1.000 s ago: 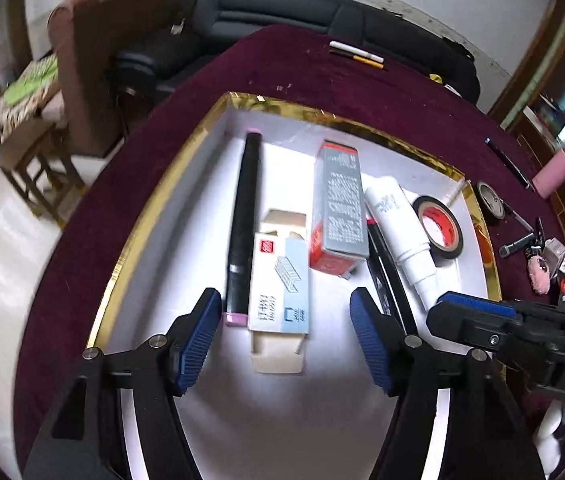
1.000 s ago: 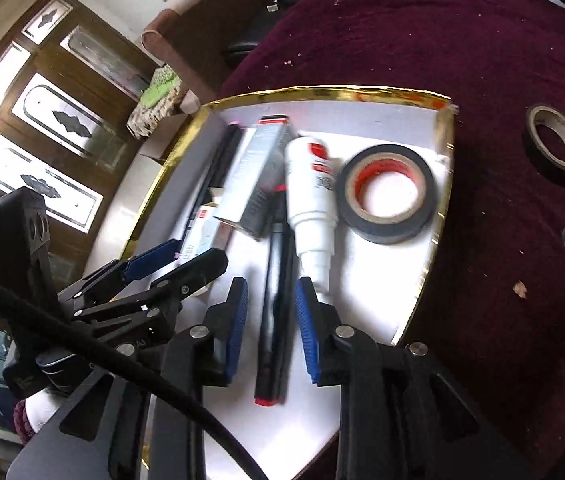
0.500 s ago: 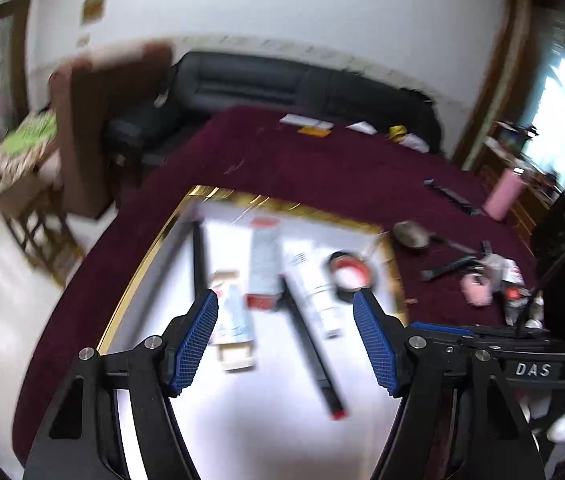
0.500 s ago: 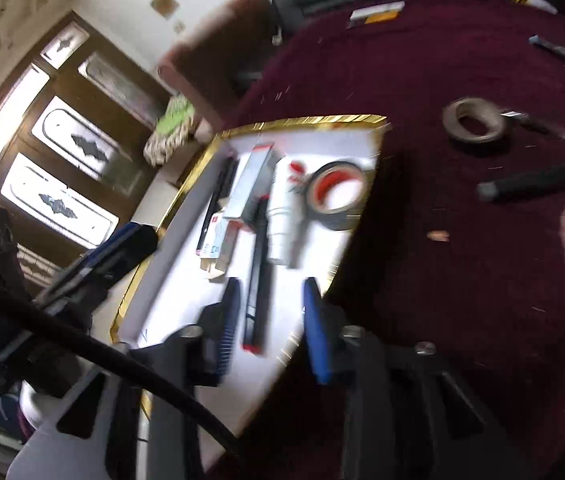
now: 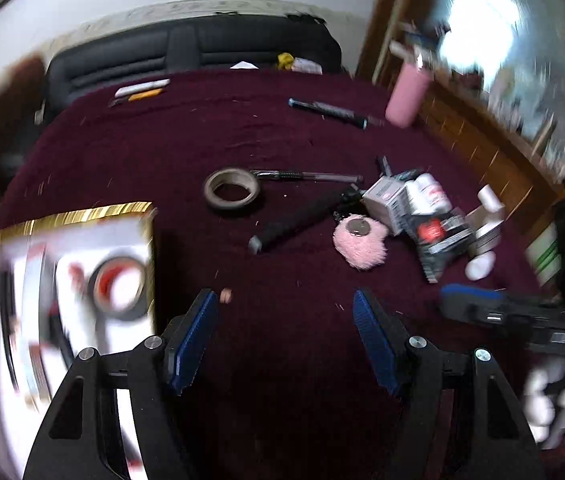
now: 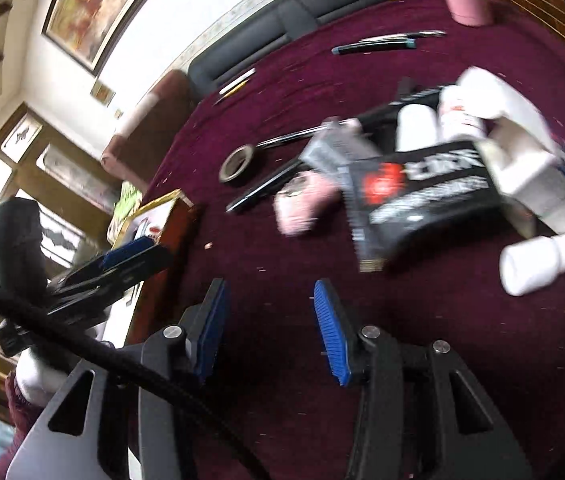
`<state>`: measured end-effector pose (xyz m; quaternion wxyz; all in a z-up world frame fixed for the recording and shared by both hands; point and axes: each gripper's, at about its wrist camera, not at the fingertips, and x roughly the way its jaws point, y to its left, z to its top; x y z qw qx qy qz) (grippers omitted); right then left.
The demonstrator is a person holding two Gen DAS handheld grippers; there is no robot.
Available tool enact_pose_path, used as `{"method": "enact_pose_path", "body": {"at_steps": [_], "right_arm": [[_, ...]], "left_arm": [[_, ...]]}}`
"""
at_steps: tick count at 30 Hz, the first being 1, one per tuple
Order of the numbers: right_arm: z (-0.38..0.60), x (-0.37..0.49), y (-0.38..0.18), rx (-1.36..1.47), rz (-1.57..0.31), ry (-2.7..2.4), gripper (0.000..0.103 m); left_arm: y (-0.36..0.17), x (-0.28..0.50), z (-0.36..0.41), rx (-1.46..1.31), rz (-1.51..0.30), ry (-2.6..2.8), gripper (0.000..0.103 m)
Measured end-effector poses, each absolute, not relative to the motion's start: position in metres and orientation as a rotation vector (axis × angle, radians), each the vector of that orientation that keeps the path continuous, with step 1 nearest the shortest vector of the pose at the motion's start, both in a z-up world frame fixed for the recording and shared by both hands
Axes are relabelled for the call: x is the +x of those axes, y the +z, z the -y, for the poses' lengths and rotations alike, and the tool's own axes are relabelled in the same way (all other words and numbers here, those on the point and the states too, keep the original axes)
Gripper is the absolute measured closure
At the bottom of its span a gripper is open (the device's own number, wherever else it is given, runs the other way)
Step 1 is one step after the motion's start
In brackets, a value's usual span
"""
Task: Organize objects
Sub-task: 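Grasp a black marker with the left tool while the right tool grasps the pink fluffy keychain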
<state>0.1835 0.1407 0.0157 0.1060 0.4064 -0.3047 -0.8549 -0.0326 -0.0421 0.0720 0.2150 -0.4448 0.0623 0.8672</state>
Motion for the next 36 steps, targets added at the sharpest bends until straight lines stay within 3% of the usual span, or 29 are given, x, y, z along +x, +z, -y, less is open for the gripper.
{"method": "enact_pose_path", "body": {"at_steps": [8, 11, 12, 15, 29, 33, 36], "right_arm": [[-0.157, 0.183, -0.001, 1.173, 0.978, -2.482, 0.060], [-0.159, 0.181, -0.003, 1.170, 1.000, -2.459, 0.060], [-0.159, 0.181, -0.004, 1.168, 1.008, -2.448, 0.060], [-0.158, 0.179, -0.005, 1.161, 1.017, -2.429, 0.060], [-0.155, 0.169, -0.016, 1.195, 1.055, -2.370, 0.057], [-0.155, 0.168, -0.015, 1.189, 1.063, -2.366, 0.056], [-0.153, 0.167, -0.013, 1.190, 1.058, -2.369, 0.056]], "left_arm": [[0.053, -0.072, -0.011, -1.165, -0.549, 2.340, 0.040], [0.042, -0.082, -0.026, -1.165, -0.643, 2.272, 0.053], [0.038, -0.086, -0.028, -1.180, -0.659, 2.247, 0.062], [0.031, -0.100, -0.033, -1.214, -0.679, 2.204, 0.067], [0.015, -0.117, -0.059, -1.229, -0.684, 2.109, 0.071], [0.016, -0.113, -0.056, -1.265, -0.598, 2.098, 0.092], [0.017, -0.101, -0.051, -1.283, -0.564, 2.109, 0.092]]}}
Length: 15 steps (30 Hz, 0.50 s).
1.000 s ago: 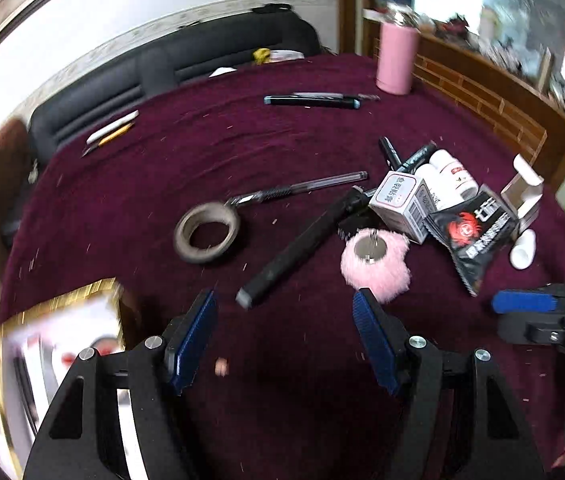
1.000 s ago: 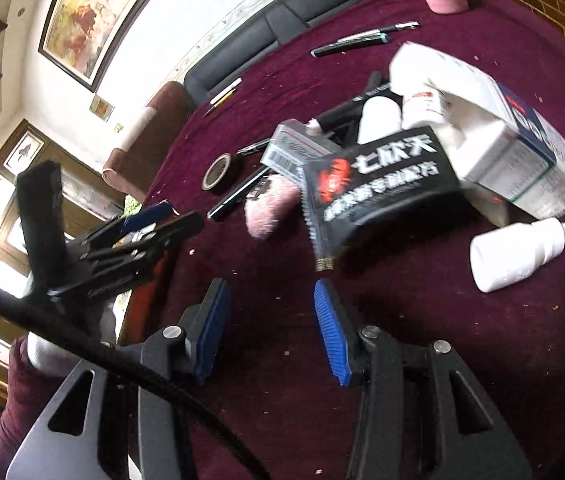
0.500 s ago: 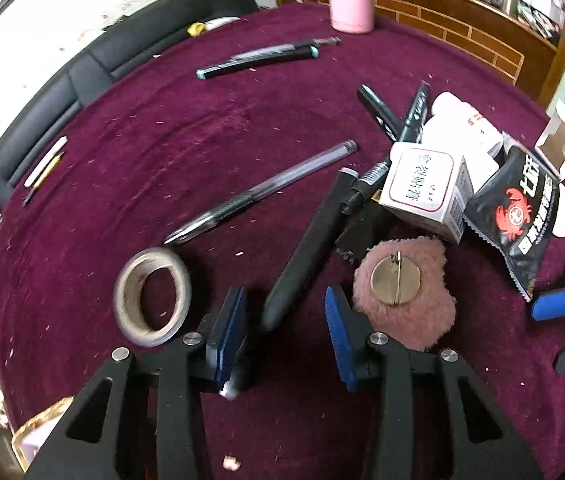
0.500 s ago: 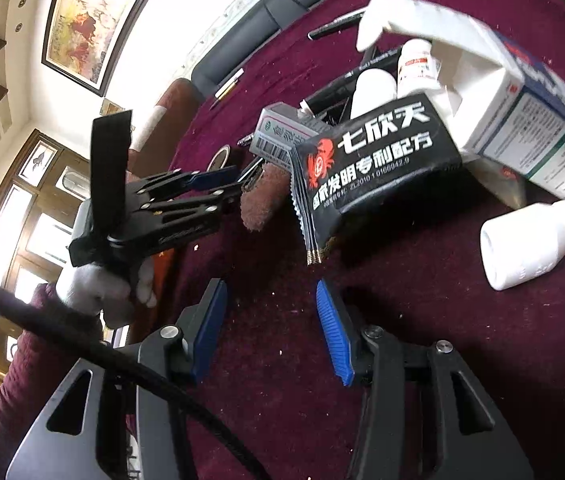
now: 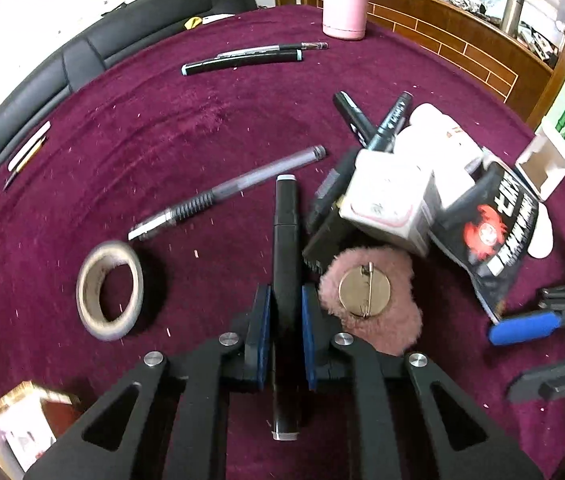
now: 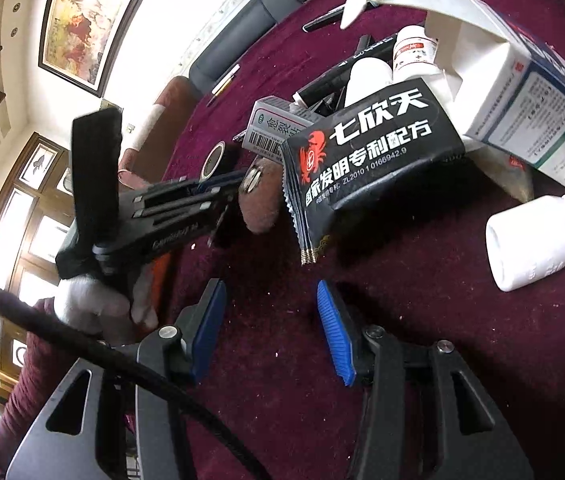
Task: Organize objects
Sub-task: 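Grasp a black marker with the left tool while the right tool grasps the pink fluffy keychain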
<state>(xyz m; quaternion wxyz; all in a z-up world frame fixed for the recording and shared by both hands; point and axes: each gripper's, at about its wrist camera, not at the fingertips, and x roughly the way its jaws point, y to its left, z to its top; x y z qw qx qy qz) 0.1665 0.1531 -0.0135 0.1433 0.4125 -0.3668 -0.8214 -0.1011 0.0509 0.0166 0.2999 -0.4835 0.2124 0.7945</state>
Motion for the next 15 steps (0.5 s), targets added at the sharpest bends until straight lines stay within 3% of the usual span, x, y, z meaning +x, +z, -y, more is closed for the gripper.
{"method": "enact_pose_path", "body": {"at_steps": [9, 15], "right_arm": [[-0.127, 0.170, 0.021, 1.146, 0.885, -2.418, 0.056], [-0.100, 0.122, 0.034, 1.296, 0.782, -2.477, 0.055]], "left_arm": [[0.022, -0.037, -0.007, -1.375, -0.388, 2.190, 0.092], [0.023, 0.003, 0.011, -1.400, -0.257, 2.220, 0.092]]}}
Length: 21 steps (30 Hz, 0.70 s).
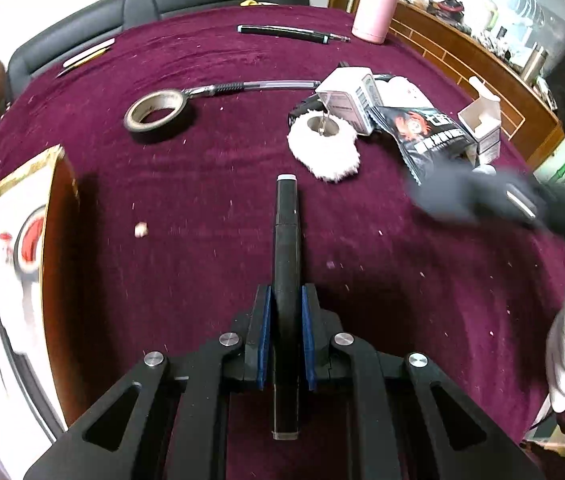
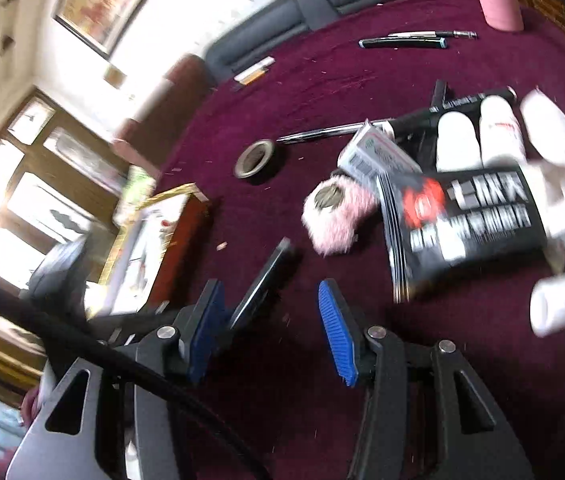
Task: Organize objects
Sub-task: 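Grasp a black marker with the left tool while the right tool grasps the pink fluffy keychain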
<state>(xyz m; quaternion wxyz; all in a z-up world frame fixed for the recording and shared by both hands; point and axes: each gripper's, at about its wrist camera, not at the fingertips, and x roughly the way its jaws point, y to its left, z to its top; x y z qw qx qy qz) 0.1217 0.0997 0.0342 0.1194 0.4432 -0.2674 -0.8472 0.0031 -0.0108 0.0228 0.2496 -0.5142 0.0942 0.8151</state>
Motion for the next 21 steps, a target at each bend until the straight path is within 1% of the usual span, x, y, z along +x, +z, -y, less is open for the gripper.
{"method": "enact_pose_path", "body": {"at_steps": [4, 8, 11, 13, 15, 17, 19, 20, 21], "right_arm": [[-0.098, 0.094, 0.017, 1.439, 0.762, -2.538, 0.055], [-0.094, 0.080, 0.014, 1.482, 0.743, -2.623, 0.054], [-0.093, 0.078, 0.014, 1.527, 0.728, -2.683, 0.053], [-0.096, 0.080, 0.015, 1.520, 0.754, -2.671, 0.053], [-0.098, 0.079, 0.022, 1.512, 0.723, -2.725, 0.053], [-0.099, 0.074, 0.021, 1.543, 0.689, -2.726, 0.053], [-0.095, 0.062, 0.013, 1.618, 0.647, -2.689, 0.052], [-0.094, 0.059, 0.012, 1.611, 0.610, -2.711, 0.052], [-0.090, 0.055, 0.013, 1.617, 0.536, -2.757, 0.050]], "left_arm": [[0.022, 0.005, 0.015, -1.388, -0.169, 2.256, 0.091], [0.021, 0.004, 0.011, -1.360, -0.155, 2.287, 0.088], [0.020, 0.008, 0.008, -1.314, -0.122, 2.314, 0.075], [0.020, 0.013, 0.001, -1.278, -0.135, 2.319, 0.058], [0.018, 0.023, -0.006, -1.240, -0.217, 2.348, 0.053], [0.018, 0.025, -0.011, -1.241, -0.255, 2.358, 0.052], [0.019, 0.023, -0.006, -1.243, -0.208, 2.353, 0.053], [0.020, 0.021, -0.003, -1.242, -0.173, 2.344, 0.054], [0.020, 0.021, 0.002, -1.243, -0.142, 2.339, 0.057]]}}
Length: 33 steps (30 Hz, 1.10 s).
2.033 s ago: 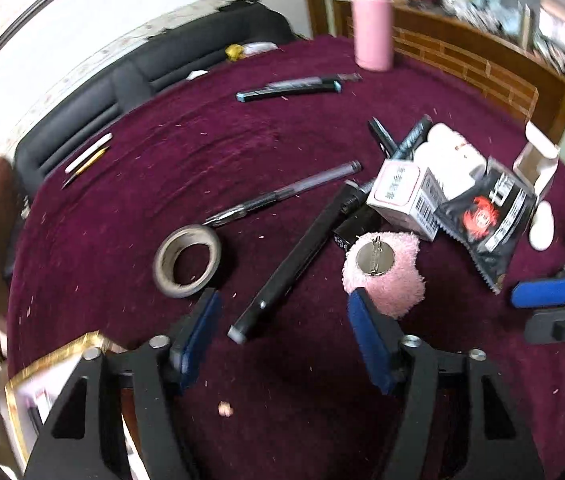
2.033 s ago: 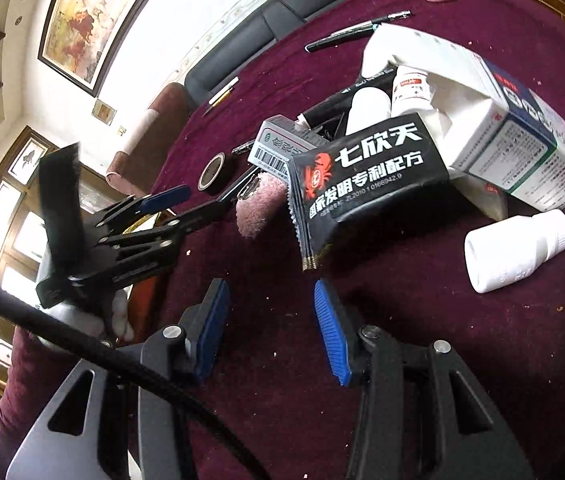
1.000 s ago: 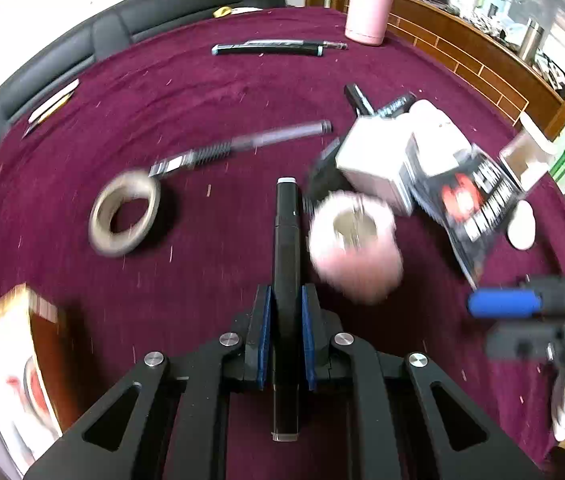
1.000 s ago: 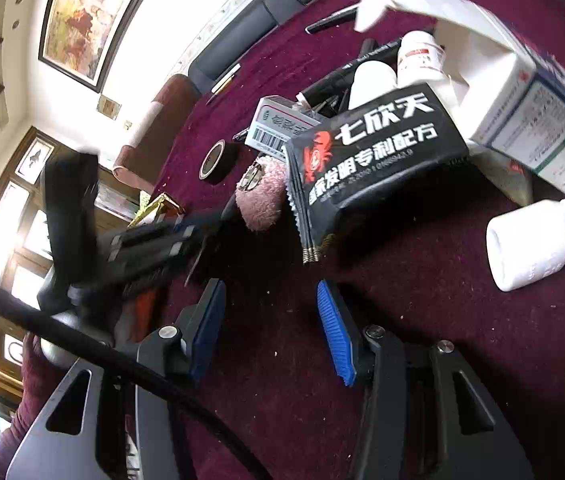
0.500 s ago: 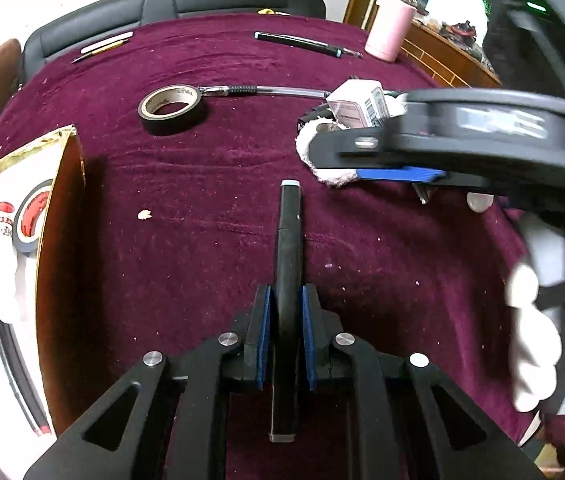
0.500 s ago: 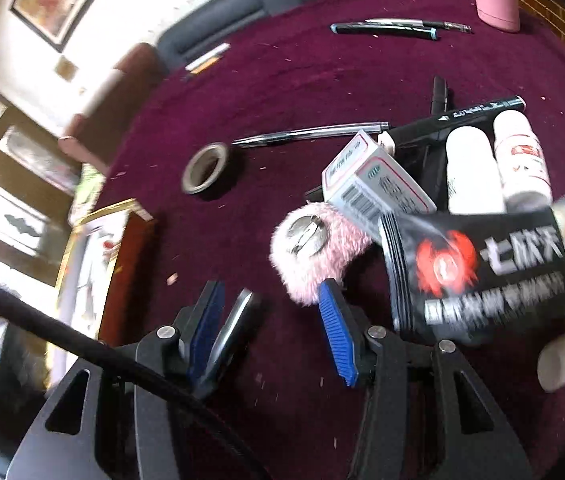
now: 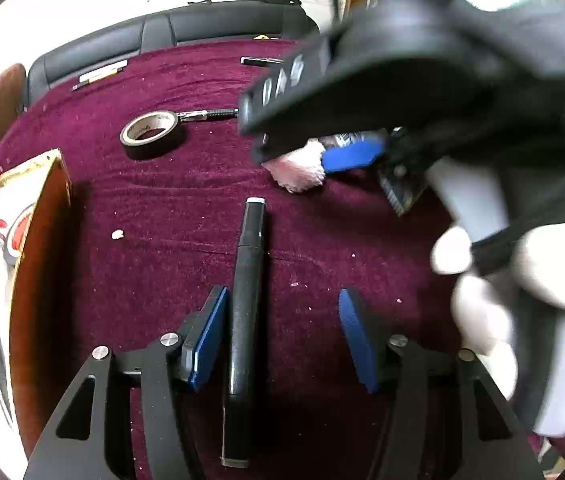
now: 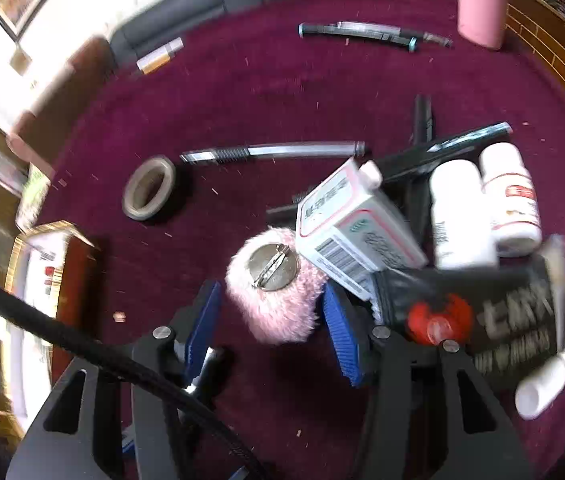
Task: Organize objects
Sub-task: 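Grasp a black marker with the left tool while the right tool grasps the pink fluffy keychain, then place the marker in the tray with the left tool while the right tool releases the keychain there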
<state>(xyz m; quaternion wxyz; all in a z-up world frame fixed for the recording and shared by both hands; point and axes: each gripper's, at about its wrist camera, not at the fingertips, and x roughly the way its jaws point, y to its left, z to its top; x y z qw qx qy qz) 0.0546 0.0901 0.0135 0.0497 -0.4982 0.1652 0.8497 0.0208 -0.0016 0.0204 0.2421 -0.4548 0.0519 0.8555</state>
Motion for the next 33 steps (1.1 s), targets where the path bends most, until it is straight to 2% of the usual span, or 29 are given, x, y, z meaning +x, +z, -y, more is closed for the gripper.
{"method": "enact_pose_path", "body": {"at_steps": [2, 4, 5, 6, 18, 28, 33], "right_arm": [[-0.085, 0.050, 0.012, -1.511, -0.431, 2.594, 0.049], [-0.087, 0.051, 0.012, -1.493, -0.438, 2.610, 0.051], [-0.090, 0.055, 0.012, -1.485, -0.477, 2.625, 0.063], [-0.096, 0.059, 0.012, -1.493, -0.544, 2.643, 0.067], [-0.079, 0.111, 0.048, -1.456, -0.645, 2.787, 0.067], [0.003, 0.114, 0.072, -1.546, -0.578, 2.962, 0.066], [0.060, 0.100, 0.077, -1.636, -0.499, 3.036, 0.066]], "left_arm": [[0.022, 0.020, 0.009, -1.246, -0.091, 2.340, 0.062], [0.023, 0.020, 0.017, -1.258, -0.068, 2.359, 0.092], [0.022, 0.020, 0.022, -1.269, -0.029, 2.340, 0.091], [0.021, 0.020, 0.029, -1.275, 0.036, 2.322, 0.092], [0.037, 0.054, 0.069, -1.226, 0.230, 2.314, 0.092], [0.076, 0.076, 0.162, -1.127, 0.381, 2.480, 0.091], [0.077, 0.066, 0.218, -1.156, 0.434, 2.584, 0.091]]}}
